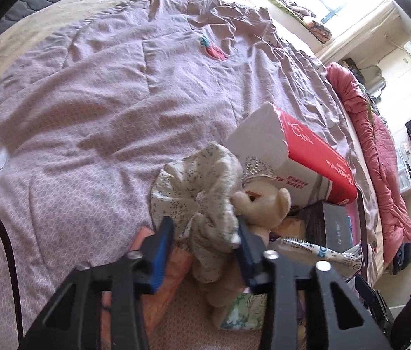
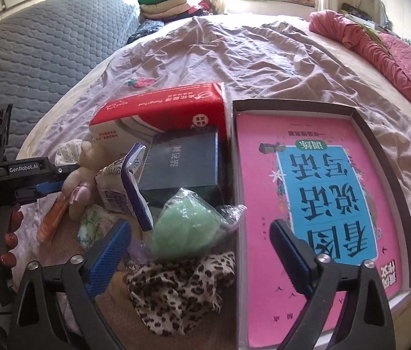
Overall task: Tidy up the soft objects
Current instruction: 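Grasp the white floral scrunchie with the left tool while the right tool grasps the green mesh bag, then carry both items over the pink tray and open both tools to drop them, then withdraw both open tools from the pink tray, then grasp the peach packet with the left tool while the right tool grasps the white-purple packet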
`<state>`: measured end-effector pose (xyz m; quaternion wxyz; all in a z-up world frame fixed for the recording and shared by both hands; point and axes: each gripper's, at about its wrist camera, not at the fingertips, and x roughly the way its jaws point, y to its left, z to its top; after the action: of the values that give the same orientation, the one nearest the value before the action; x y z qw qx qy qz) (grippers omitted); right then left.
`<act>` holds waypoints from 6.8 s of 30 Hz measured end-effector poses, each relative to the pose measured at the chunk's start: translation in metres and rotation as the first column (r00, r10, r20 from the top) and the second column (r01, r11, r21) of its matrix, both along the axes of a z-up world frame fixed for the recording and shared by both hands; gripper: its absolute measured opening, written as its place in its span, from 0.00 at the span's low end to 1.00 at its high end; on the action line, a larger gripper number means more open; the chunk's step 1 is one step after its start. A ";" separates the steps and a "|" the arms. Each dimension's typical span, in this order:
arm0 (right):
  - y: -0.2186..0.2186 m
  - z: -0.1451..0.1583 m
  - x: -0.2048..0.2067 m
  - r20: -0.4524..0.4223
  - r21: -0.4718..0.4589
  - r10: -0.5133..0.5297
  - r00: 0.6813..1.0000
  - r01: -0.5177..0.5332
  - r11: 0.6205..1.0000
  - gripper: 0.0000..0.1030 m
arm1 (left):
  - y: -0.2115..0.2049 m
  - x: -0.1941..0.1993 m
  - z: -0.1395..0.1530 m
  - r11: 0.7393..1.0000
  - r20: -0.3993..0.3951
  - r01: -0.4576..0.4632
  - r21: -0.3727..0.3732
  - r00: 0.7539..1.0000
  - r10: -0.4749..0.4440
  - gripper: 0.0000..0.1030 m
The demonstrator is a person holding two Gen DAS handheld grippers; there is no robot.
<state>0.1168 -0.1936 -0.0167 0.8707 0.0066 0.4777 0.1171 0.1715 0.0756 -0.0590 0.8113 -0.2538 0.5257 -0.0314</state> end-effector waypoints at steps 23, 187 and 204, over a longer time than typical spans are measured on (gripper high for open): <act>-0.031 0.036 -0.015 0.118 0.134 -0.032 0.993 0.017 0.991 0.55 | -0.018 -0.034 0.087 0.996 0.258 0.060 0.070 0.963 -0.076 0.10; 0.085 0.001 0.010 0.092 -0.045 0.233 0.968 -0.230 0.972 0.43 | 0.024 -0.056 -0.014 0.987 -0.033 -0.024 0.160 0.999 0.030 0.76; 0.065 0.015 -0.001 0.092 0.109 0.219 0.971 -0.229 0.967 0.13 | 0.026 -0.054 -0.014 0.985 0.000 -0.024 0.169 1.000 0.024 0.21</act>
<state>0.1163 -0.1286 -0.0019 0.8683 -0.0004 0.4325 0.2431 0.1173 0.1011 -0.0732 0.8297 -0.1907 0.5241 0.0232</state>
